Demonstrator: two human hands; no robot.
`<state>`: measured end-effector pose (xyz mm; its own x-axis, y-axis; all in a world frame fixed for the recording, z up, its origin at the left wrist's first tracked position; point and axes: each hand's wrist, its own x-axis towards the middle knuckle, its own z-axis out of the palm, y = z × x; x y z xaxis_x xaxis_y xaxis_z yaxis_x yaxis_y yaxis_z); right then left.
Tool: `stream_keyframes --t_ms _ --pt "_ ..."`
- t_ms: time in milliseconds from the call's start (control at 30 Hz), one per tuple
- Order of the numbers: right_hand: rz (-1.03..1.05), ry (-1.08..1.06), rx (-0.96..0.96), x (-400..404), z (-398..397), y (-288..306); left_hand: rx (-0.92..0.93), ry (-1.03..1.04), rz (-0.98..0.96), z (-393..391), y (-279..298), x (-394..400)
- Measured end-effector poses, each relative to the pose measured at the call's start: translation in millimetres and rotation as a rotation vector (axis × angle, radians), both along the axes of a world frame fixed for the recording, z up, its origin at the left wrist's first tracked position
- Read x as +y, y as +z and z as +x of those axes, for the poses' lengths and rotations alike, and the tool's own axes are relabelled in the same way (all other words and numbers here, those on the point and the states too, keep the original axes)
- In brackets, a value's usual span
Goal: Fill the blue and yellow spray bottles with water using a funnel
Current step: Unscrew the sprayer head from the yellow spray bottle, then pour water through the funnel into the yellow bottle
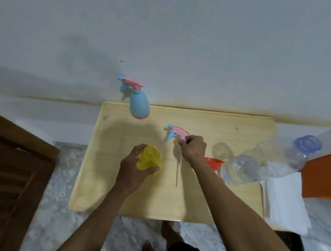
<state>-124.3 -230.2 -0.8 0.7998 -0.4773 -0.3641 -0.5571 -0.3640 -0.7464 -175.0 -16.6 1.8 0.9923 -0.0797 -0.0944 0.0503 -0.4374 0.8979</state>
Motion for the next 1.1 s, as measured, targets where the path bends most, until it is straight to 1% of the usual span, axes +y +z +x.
stream_keyframes --t_ms 100,200,333,433,633,833,967,1033,1100 --pt "-0.035 0.043 0.07 3 13 -19 0.002 -0.006 -0.004 6 -9 -3" --pt "-0.075 0.073 0.099 6 19 -28 0.003 -0.006 0.001 7 -13 -5" --pt "-0.072 0.054 0.143 9 22 -35 0.014 0.012 -0.008 6 -16 -8" --pt "-0.065 0.047 0.157 11 24 -34 0.015 -0.014 -0.001 8 -16 -9" --pt "-0.088 0.087 0.147 14 23 -27 0.0 -0.023 0.027 7 -16 -10" --pt "-0.144 0.125 0.042 8 2 5 -0.007 -0.032 0.035 7 -19 -9" --pt "-0.282 0.062 -0.054 -10 -42 21 0.017 -0.022 0.03 6 -17 -9" --pt "-0.375 0.044 -0.021 -18 -65 24 0.031 -0.011 0.031 6 -18 -10" --pt "-0.452 0.086 0.041 -23 -84 23 0.034 -0.004 0.028 6 -18 -10"
